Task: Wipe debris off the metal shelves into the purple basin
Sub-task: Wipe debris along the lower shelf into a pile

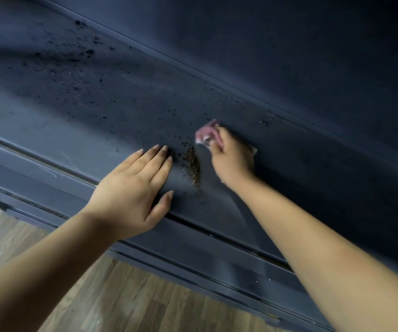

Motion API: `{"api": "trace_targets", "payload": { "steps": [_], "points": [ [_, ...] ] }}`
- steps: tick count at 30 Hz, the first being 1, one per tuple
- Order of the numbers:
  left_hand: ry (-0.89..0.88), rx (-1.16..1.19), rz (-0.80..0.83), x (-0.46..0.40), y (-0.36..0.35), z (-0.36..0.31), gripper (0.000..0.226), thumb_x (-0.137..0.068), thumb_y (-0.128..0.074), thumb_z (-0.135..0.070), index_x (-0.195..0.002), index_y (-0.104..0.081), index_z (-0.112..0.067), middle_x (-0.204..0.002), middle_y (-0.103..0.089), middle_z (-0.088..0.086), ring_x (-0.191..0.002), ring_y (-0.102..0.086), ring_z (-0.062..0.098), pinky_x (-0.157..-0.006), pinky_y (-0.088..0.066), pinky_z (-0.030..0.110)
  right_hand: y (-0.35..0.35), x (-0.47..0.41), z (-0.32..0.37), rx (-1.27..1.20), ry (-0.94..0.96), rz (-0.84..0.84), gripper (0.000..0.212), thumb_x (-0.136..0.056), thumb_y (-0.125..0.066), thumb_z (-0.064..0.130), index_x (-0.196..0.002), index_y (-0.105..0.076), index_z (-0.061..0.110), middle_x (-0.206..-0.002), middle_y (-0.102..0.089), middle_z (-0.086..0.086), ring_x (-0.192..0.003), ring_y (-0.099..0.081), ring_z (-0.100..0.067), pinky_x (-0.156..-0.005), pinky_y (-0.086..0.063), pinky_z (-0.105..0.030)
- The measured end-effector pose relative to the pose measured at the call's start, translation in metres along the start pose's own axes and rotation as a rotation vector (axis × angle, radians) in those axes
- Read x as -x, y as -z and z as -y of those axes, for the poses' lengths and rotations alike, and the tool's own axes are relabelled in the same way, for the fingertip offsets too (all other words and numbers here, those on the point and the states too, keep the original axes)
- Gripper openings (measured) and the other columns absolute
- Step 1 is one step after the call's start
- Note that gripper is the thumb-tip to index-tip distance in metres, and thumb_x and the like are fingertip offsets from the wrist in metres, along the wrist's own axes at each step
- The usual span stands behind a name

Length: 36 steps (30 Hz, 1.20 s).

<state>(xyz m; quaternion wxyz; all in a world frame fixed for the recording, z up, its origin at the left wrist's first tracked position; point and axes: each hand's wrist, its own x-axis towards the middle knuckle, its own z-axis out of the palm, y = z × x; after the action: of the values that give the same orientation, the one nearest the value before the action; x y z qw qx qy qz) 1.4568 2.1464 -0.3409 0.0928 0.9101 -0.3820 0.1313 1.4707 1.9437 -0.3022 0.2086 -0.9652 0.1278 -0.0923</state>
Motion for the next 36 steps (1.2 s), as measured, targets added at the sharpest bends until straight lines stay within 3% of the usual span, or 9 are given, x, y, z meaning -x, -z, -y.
{"api": "trace_targets", "payload": {
  "steps": [3,6,9,12,16,22,29,33,36],
  "points": [
    [-0.003,-0.028,0.038,0.001,0.005,0.000,0.069,-0.100,-0.017,-0.044,-0.134,-0.047,0.008,-0.139,-0.046,0.025,-0.130,-0.044,0.037,-0.111,-0.020,0.039,-0.004,0.006,0.011,-0.090,0.071,0.062,0.032,-0.100,-0.041,0.021,-0.130,-0.049,0.016,-0.129,-0.057,-0.005,-0.118,-0.051,-0.023,-0.095,-0.042,-0.033],
    [0.006,-0.051,-0.022,-0.002,0.013,-0.009,0.066,-0.100,-0.019,-0.042,-0.136,-0.044,0.008,-0.143,-0.042,0.025,-0.134,-0.038,0.033,-0.114,-0.014,0.039,0.012,0.006,-0.007,-0.258,-0.004,0.031,0.030,-0.101,-0.039,0.024,-0.127,-0.051,0.016,-0.119,-0.062,-0.007,-0.107,-0.058,-0.026,-0.084,-0.047,-0.034],
    [-0.051,-0.021,-0.106,-0.018,0.015,-0.036,0.062,-0.098,-0.026,-0.039,-0.132,-0.050,0.007,-0.141,-0.044,0.025,-0.132,-0.042,0.036,-0.113,-0.020,0.043,0.037,0.002,-0.058,-0.129,-0.113,-0.176,0.029,-0.100,-0.040,0.024,-0.122,-0.052,0.009,-0.113,-0.064,-0.017,-0.099,-0.060,-0.035,-0.072,-0.041,-0.035],
    [-0.155,0.026,-0.100,-0.040,0.006,-0.071,0.064,-0.099,-0.022,-0.042,-0.130,-0.055,0.003,-0.138,-0.050,0.022,-0.129,-0.047,0.034,-0.112,-0.031,0.043,0.065,-0.007,-0.123,0.035,-0.294,-0.279,0.030,-0.101,-0.036,0.025,-0.116,-0.048,0.002,-0.119,-0.056,-0.025,-0.105,-0.055,-0.040,-0.079,-0.039,-0.041],
    [-0.204,0.029,-0.049,-0.049,-0.014,-0.096,0.069,-0.101,-0.010,-0.044,-0.130,-0.057,-0.003,-0.136,-0.053,0.015,-0.128,-0.050,0.027,-0.106,-0.034,0.048,0.078,-0.021,-0.177,0.078,-0.478,-0.206,0.043,-0.102,-0.026,0.038,-0.116,-0.047,0.003,-0.126,-0.049,-0.020,-0.113,-0.050,-0.037,-0.098,-0.029,-0.046],
    [-0.176,0.038,-0.023,-0.049,-0.020,-0.094,0.070,-0.101,-0.009,-0.046,-0.133,-0.055,-0.004,-0.139,-0.051,0.014,-0.129,-0.049,0.026,-0.107,-0.035,0.049,0.066,-0.074,-0.192,0.015,-0.404,-0.134,0.049,-0.095,-0.025,0.054,-0.119,-0.047,0.017,-0.123,-0.054,-0.010,-0.102,-0.059,-0.036,-0.096,-0.041,-0.057],
    [-0.176,0.030,0.008,-0.048,-0.019,-0.094,0.070,-0.100,-0.010,-0.048,-0.135,-0.053,-0.005,-0.141,-0.049,0.014,-0.131,-0.046,0.025,-0.108,-0.033,0.048,0.061,-0.095,-0.176,0.037,-0.300,-0.078,0.045,-0.099,-0.030,0.046,-0.126,-0.046,0.013,-0.131,-0.047,-0.012,-0.111,-0.054,-0.036,-0.096,-0.042,-0.055],
    [-0.173,0.009,0.013,-0.048,-0.018,-0.095,0.068,-0.100,-0.013,-0.048,-0.136,-0.053,-0.006,-0.142,-0.049,0.013,-0.132,-0.046,0.025,-0.109,-0.031,0.047,0.056,-0.102,-0.164,-0.066,-0.243,-0.051,0.037,-0.099,-0.034,0.045,-0.119,-0.050,0.019,-0.125,-0.053,-0.010,-0.104,-0.059,-0.033,-0.082,-0.053,-0.042],
    [-0.171,0.007,0.011,-0.048,-0.018,-0.095,0.067,-0.099,-0.015,-0.049,-0.136,-0.053,-0.006,-0.142,-0.048,0.012,-0.132,-0.045,0.024,-0.109,-0.031,0.048,0.050,-0.111,-0.150,-0.086,-0.200,-0.080,0.034,-0.098,-0.035,0.044,-0.115,-0.052,0.021,-0.123,-0.056,-0.010,-0.105,-0.059,-0.035,-0.091,-0.047,-0.051]
  ]
}}
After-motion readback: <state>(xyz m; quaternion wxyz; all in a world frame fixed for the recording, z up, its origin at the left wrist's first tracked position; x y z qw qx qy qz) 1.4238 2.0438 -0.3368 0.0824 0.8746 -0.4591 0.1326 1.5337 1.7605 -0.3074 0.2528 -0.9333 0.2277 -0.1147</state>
